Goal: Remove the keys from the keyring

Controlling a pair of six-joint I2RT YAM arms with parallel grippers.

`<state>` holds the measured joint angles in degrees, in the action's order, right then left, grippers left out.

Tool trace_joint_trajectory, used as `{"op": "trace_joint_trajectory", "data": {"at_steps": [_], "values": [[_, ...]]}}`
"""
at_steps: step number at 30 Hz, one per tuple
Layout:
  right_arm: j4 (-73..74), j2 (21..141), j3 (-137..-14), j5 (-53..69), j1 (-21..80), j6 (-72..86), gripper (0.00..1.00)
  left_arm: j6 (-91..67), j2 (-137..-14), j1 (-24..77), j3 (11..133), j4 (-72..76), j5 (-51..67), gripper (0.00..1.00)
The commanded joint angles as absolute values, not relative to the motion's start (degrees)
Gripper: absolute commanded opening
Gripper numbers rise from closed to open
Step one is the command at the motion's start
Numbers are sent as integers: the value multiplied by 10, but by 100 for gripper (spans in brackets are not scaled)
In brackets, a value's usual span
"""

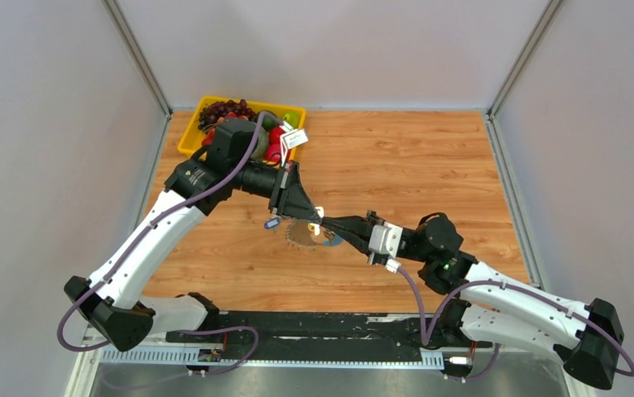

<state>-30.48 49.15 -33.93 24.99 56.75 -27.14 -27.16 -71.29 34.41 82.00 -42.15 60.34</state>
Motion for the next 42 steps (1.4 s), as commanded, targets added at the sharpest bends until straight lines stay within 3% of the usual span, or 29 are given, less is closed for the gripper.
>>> {"op": "trace_joint_trajectory", "data": {"at_steps": [1,12,21,34,35,37,42], "values": [[-293,484,-371,330,570,-374,0,-288,-709,341,816,-391,612,0],[-272,436,-362,381,581,-451,0,-293,-729,301,778,-387,622,0],[-207,468,-398,393,586,-491,0,-276,-772,309,773,-398,628,0],[-153,484,-418,343,585,-520,0,-126,-813,345,830,-557,558,0],[-150,483,-420,332,585,-499,7,-121,-808,345,843,-562,551,0],[-140,485,-424,313,586,-448,34,-107,-791,345,865,-560,518,0],[-124,482,-424,271,584,-308,48,-69,-735,345,880,-532,401,0]]}}
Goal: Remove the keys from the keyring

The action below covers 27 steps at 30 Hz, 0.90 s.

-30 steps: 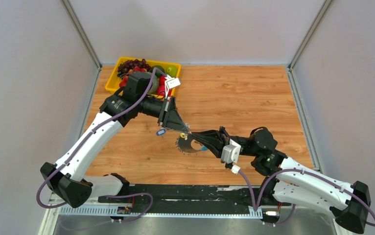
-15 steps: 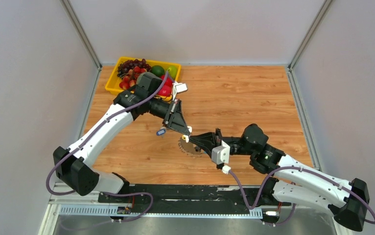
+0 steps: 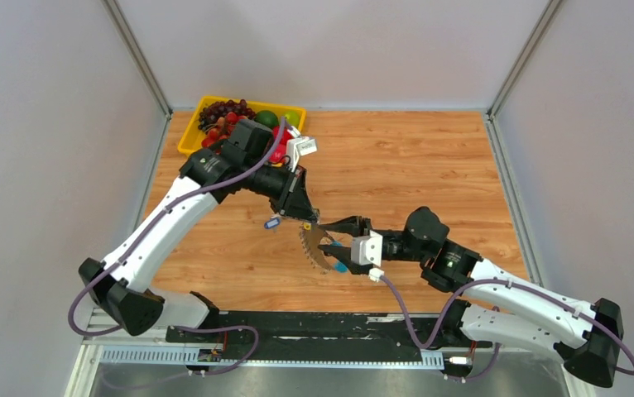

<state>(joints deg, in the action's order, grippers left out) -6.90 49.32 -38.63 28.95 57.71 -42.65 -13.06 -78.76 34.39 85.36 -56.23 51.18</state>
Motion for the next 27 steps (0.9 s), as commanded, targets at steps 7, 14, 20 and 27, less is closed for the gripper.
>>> {"op": "trace_joint_trajectory", "data": {"at_steps": [7,14,20,27], "values": [[-143,483,-430,173,582,-151,49,-44,-688,352,884,-510,370,0],[-169,511,-460,158,543,-7,49,-30,-670,363,884,-514,344,0],[-216,526,-443,188,536,24,46,-33,-666,366,888,-517,347,0],[-233,511,-412,226,536,-38,37,-47,-665,368,897,-524,366,0]]}}
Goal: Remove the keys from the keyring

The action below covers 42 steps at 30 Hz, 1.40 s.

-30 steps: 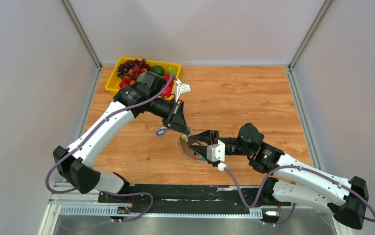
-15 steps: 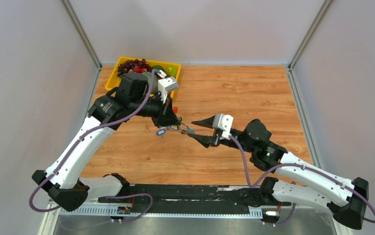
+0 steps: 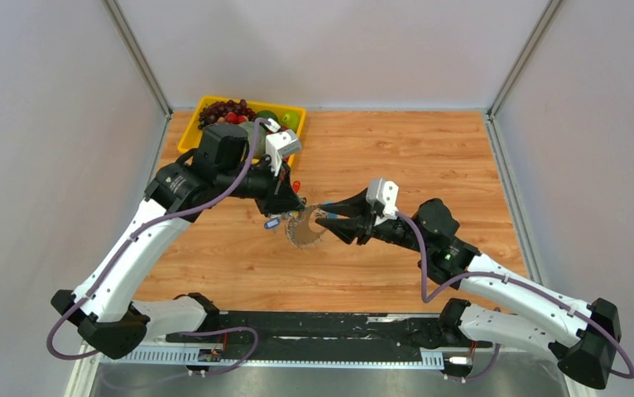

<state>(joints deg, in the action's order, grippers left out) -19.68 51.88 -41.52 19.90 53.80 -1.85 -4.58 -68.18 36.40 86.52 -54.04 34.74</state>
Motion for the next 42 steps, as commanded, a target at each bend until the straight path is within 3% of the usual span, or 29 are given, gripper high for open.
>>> {"op": "trace_joint_trajectory", "data": {"at_steps": [1,7,14,24,30,37,42], "values": [[-228,515,-416,230,536,-42,36,-49,-665,369,898,-525,367,0],[-225,549,-435,249,536,-49,32,-53,-668,376,904,-526,371,0],[-238,568,-443,258,537,-54,38,-59,-671,382,902,-523,376,0],[-256,566,-437,256,537,-54,38,-71,-671,400,893,-514,382,0],[-267,575,-442,262,537,-50,30,-72,-675,406,893,-514,386,0],[-300,567,-426,240,538,-42,27,-73,-678,409,889,-519,387,0],[-314,563,-417,224,537,-41,32,-82,-683,410,893,-525,389,0]]}}
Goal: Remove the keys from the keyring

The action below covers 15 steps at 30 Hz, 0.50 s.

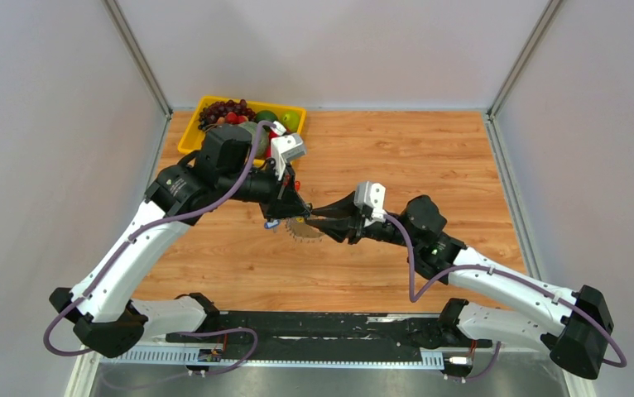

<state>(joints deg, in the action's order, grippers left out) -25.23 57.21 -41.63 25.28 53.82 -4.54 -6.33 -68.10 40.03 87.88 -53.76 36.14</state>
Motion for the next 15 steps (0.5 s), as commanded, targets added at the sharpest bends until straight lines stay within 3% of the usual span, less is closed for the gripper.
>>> {"op": "trace_joint_trajectory", "data": {"at_steps": [1,4,13,15], "values": [[-315,562,-415,220,537,-42,32,-84,-684,410,896,-527,389,0],[-317,561,-412,218,537,-46,30,-90,-693,410,907,-540,389,0],[-354,559,-395,242,537,-54,1,-113,-696,410,910,-535,431,0],[-366,555,-390,253,537,-51,0,-115,-695,410,909,-536,433,0]]}}
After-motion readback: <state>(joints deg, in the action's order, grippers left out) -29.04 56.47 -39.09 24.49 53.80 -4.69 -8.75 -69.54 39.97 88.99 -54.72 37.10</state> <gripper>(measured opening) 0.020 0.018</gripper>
